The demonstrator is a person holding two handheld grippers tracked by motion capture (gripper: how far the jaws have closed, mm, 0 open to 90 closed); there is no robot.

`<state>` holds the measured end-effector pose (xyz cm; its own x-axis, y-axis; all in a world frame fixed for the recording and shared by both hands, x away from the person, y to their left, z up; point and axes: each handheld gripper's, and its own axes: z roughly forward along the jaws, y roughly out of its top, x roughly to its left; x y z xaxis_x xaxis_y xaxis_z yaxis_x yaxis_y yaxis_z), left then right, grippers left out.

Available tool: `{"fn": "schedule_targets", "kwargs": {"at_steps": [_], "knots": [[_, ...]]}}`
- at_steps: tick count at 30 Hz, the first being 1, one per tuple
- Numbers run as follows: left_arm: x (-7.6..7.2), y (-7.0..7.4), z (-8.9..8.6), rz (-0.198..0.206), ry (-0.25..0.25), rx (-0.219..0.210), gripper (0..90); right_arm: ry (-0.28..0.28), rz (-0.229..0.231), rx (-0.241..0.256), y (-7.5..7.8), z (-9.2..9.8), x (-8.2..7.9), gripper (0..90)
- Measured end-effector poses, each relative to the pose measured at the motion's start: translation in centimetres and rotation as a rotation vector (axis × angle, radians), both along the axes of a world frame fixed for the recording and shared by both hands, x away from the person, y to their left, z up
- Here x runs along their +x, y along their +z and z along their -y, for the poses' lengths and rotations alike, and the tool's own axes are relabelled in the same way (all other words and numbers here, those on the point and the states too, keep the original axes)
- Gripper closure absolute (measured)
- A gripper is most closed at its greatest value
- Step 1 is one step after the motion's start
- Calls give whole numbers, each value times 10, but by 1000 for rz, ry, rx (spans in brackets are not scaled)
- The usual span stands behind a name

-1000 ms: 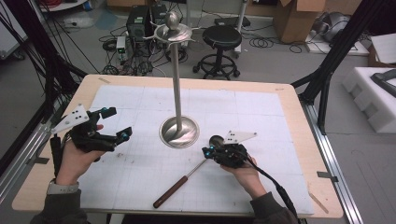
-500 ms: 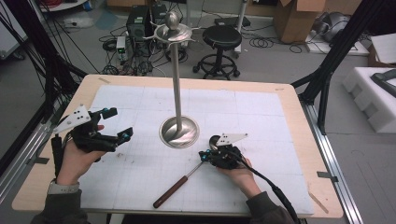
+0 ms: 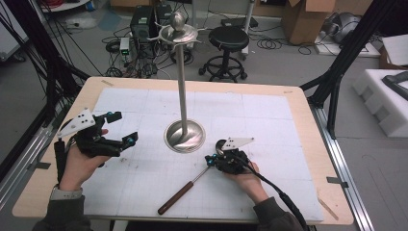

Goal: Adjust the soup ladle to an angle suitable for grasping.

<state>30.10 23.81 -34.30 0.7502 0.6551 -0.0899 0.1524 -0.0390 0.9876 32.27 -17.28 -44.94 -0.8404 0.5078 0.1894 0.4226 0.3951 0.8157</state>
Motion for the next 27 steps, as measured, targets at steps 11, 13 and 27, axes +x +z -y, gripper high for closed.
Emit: {"fn": "schedule_targets", "kwargs": {"at_steps": [11, 13, 27], "knots": [[1, -1, 1, -5, -2, 5, 17, -14, -22, -63, -1, -1, 0, 900], [1, -1, 1, -7, -1, 6, 17, -11, -12, -72, -1, -1, 0, 900], [1, -2, 2, -11, -4, 6, 17, -17, -43, -132, 5, 2, -4, 900]]}}
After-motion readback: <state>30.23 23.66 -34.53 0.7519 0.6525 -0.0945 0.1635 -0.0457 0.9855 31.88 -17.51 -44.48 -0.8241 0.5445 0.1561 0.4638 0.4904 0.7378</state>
